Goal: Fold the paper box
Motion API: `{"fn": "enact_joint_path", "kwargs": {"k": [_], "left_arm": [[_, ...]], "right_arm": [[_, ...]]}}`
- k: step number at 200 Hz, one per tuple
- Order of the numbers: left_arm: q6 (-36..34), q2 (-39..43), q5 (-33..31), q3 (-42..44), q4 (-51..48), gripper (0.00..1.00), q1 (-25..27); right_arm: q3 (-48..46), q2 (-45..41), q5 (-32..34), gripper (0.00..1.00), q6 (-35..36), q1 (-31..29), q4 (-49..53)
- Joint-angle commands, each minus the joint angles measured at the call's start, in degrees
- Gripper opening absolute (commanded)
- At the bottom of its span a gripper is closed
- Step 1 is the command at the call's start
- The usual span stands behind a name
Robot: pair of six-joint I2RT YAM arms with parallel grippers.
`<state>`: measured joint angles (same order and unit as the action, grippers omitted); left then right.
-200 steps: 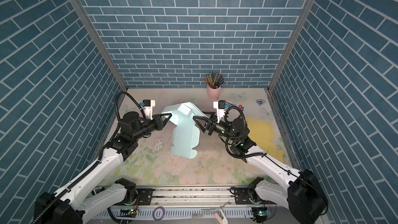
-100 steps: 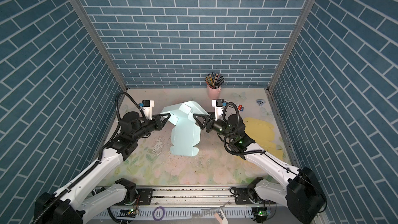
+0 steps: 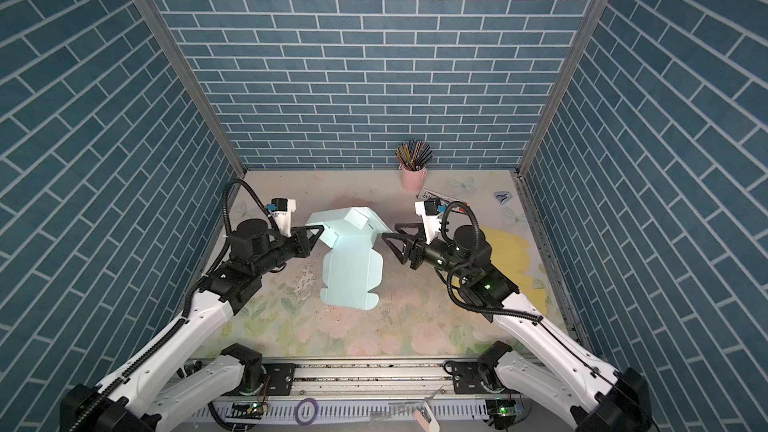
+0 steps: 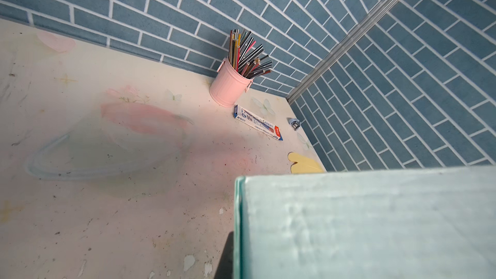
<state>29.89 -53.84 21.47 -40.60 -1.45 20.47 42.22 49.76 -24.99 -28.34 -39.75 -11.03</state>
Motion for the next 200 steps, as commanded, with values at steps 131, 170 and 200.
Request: {"fn": "enact_joint_path", "kwargs": {"k": [131,170,200], "left_arm": [[-10.03,0.91,15.72,-9.57,-10.86,0.00,-1.85],[-10.68,-2.40,14.18,-10.37,-13.27,0.00,-1.85],[-10.45,-5.19,13.46,-10.30,-13.36,0.00,-1.75]], "right_arm": [[16.30,6.12,-19.12,0.54,17.11,3.66,22.04],[17.45,6.72,-18.80,0.51,20.04,2.24,28.43],[17.00,7.30,-17.58,0.51,19.81,0.87,26.56]]}}
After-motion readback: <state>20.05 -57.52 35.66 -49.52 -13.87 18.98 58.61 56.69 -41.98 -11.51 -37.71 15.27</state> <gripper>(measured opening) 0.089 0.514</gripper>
